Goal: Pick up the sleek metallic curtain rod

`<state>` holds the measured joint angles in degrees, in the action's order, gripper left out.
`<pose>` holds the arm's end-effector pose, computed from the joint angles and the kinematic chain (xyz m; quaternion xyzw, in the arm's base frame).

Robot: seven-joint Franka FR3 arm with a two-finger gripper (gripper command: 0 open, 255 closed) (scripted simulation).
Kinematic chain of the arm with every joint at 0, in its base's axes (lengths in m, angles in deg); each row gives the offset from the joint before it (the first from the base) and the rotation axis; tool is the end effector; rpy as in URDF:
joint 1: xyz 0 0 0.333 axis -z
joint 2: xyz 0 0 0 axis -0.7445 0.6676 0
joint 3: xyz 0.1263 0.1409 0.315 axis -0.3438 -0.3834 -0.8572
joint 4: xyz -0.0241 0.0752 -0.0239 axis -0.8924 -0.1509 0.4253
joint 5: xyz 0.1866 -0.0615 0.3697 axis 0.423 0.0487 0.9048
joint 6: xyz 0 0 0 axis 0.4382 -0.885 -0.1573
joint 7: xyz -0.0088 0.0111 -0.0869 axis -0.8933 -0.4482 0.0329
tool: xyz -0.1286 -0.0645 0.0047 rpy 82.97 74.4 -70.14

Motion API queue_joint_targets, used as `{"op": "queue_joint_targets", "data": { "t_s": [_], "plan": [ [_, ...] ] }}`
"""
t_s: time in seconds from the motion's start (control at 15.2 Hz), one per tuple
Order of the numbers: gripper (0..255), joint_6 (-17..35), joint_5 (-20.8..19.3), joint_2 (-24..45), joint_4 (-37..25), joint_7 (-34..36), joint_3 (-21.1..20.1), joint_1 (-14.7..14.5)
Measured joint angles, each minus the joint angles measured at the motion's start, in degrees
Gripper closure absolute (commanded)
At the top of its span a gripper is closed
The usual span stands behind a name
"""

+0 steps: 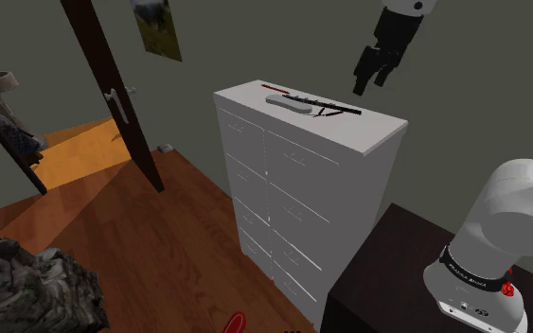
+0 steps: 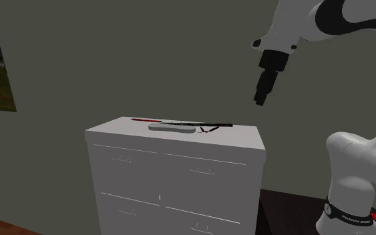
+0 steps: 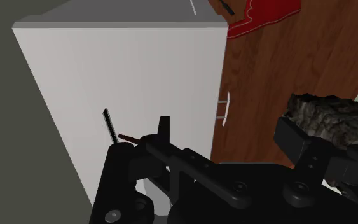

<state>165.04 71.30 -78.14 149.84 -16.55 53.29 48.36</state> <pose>0.3035 0.0179 0.6589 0.9909 -0.0553 0.1227 0.0032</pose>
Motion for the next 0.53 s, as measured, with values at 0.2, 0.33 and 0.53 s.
{"op": "queue_joint_targets", "data": {
  "t_s": [0.2,0.33,0.53],
  "plan": [
    [0,0.6,-0.6,1.9,-0.6,-2.6,1.6,-0.2],
    [0,1.6,-1.3,5.4,-1.9,-6.1,3.7,-0.5],
    [0,2.8,-2.4,10.9,-4.5,-12.6,7.5,-0.9]
  ]
}}
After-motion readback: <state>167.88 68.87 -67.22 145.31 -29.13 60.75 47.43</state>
